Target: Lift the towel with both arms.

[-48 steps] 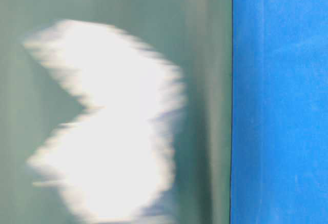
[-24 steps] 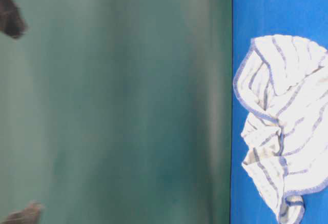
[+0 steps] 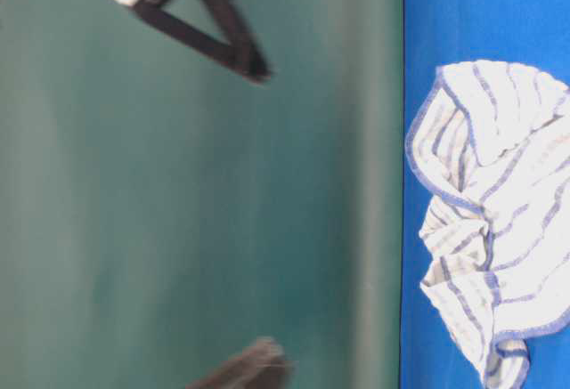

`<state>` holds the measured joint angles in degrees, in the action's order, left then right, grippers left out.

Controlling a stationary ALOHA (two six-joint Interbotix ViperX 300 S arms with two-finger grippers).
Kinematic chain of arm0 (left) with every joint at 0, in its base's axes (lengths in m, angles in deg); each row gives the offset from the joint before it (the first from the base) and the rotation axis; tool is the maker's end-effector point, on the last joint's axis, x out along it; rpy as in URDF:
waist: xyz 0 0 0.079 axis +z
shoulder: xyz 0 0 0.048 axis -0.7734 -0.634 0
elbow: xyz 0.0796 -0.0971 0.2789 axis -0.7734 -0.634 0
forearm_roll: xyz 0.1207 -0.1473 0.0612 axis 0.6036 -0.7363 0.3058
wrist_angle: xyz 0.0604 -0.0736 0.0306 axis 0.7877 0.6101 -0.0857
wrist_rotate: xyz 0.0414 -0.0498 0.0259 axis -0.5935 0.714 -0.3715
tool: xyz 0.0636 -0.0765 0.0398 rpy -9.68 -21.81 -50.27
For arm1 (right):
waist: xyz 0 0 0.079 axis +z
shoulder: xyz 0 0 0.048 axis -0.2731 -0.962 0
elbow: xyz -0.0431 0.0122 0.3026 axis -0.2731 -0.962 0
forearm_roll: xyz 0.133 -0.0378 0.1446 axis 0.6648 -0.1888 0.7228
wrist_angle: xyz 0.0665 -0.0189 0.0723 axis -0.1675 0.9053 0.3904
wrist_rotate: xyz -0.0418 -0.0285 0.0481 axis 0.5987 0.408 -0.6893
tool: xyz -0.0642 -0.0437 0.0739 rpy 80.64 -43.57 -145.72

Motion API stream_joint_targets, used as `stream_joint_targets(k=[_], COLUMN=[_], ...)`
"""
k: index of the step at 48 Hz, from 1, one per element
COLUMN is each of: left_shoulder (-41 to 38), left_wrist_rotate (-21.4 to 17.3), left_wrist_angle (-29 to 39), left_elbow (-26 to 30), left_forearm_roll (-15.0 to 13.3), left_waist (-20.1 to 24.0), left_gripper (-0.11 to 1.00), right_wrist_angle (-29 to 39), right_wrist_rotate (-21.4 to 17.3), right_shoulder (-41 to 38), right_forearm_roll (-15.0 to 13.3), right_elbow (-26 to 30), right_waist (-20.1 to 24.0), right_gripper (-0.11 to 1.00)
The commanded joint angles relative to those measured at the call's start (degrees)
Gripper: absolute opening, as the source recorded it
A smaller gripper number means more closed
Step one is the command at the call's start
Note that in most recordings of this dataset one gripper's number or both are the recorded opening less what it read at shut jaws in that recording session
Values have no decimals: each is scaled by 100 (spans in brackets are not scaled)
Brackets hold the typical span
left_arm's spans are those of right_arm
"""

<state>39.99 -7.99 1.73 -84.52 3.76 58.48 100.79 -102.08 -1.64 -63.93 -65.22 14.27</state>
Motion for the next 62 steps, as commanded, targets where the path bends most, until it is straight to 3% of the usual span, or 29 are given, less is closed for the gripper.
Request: stream_joint_targets(k=[1, 11, 31, 50, 56, 62], left_shoulder=[-360, -1230, -2900, -3331, -3331, -3331], left_wrist_rotate=[0, 0, 18, 18, 9, 0], left_wrist_angle=[-387, -1072, -1969, -2215, -2180, -2153], left_elbow=[-88, -220, -62, -53, -44, -53], left_forearm_roll=[9, 0, -9, -70, -62, -70], left_waist=[-9, -9, -9, 0, 35, 70], left_gripper=[89, 89, 89, 87, 79, 51], right_wrist_angle=[-316, -1081, -1767, -1951, -1942, -1942], right_wrist_rotate=[-70, -281, -492, -501, -501, -492], right_shoulder=[-185, -984, -2232, -2795, -2795, -2795], right_forearm_roll=[9, 18, 26, 44, 44, 35], right_elbow=[-35, -255, -149, 9, 9, 18], right_waist=[18, 18, 18, -9, -9, -18], right_gripper=[66, 66, 65, 65, 64, 57])
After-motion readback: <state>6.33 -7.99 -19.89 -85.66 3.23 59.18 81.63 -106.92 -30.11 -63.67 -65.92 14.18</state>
